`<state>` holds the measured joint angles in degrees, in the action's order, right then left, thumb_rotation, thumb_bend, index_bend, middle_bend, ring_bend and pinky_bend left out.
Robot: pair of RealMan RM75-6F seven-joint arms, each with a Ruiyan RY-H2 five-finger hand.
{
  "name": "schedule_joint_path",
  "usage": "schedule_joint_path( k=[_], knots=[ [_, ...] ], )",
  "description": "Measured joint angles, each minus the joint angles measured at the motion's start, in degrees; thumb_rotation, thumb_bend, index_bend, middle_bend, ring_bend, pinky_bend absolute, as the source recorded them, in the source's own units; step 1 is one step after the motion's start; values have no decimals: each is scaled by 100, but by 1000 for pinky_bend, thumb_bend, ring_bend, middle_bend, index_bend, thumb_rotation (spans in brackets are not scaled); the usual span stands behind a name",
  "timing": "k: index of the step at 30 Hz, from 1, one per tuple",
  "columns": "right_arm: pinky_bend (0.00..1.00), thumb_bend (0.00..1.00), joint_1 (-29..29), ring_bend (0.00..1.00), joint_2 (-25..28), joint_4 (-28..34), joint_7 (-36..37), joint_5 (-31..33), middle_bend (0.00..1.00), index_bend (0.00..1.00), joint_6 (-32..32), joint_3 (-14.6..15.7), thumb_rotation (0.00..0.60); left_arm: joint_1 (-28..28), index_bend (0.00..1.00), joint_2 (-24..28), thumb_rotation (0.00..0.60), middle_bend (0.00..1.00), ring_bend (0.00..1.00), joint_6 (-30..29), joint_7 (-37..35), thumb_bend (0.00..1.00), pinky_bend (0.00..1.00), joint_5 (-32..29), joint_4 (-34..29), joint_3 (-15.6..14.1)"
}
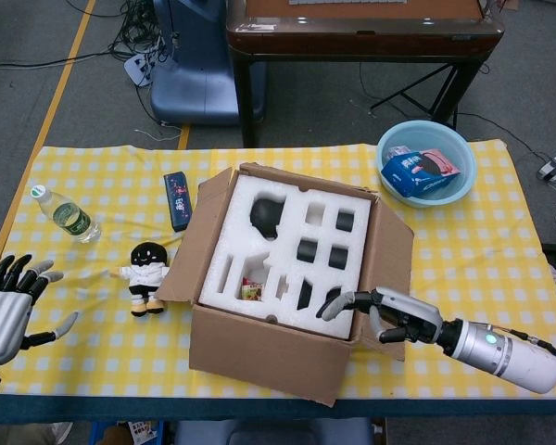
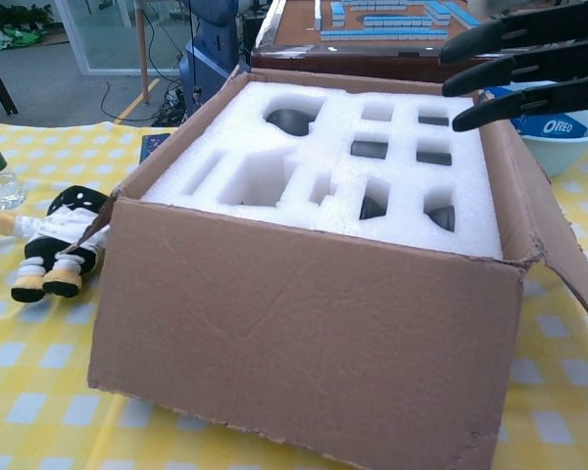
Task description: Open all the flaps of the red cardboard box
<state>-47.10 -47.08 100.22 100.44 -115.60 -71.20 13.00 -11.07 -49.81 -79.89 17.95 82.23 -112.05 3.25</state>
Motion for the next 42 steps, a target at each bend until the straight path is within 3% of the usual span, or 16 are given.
schedule_joint_path(
  k=[2, 7, 11, 15, 20, 28, 42],
  knots=[
    [116, 666, 100, 143, 41, 87, -770, 274, 226, 278, 138, -44, 600, 1, 323, -27, 251, 185, 66, 15, -7, 271, 0, -38, 49, -1],
    [116, 617, 460, 143, 45, 257, -2948, 1003, 214, 277, 296, -185, 600, 29, 314, -89, 294, 183, 66, 12, -64, 271, 0, -190, 158, 15],
    [116, 616, 893, 143, -66, 342, -5023, 1619, 208, 275, 248, -320, 600, 84, 300, -153, 542, 169, 64, -76, -56, 271, 0, -272, 227, 30],
    [117, 612, 1358, 143, -261, 336, -6854, 2096, 197, 267, 39, -442, 600, 151, 285, -233, 597, 164, 64, -175, -61, 270, 0, -322, 298, 35],
    [117, 611, 2117, 143, -618, 270, -8724, 2606, 196, 266, -442, -592, 600, 241, 275, -340, 600, 164, 64, -306, -73, 270, 0, -315, 385, 17],
    [117, 611, 3049, 143, -1167, -17, -9994, 2802, 196, 266, -1389, -757, 600, 452, 270, -521, 600, 163, 63, -602, -216, 271, 0, -185, 517, -47],
    [117, 608, 3536, 143, -1346, -180, -9740, 2732, 195, 266, -1672, -1045, 600, 658, 270, -729, 600, 159, 62, -849, -334, 271, 0, 5, 623, -97]
  ],
)
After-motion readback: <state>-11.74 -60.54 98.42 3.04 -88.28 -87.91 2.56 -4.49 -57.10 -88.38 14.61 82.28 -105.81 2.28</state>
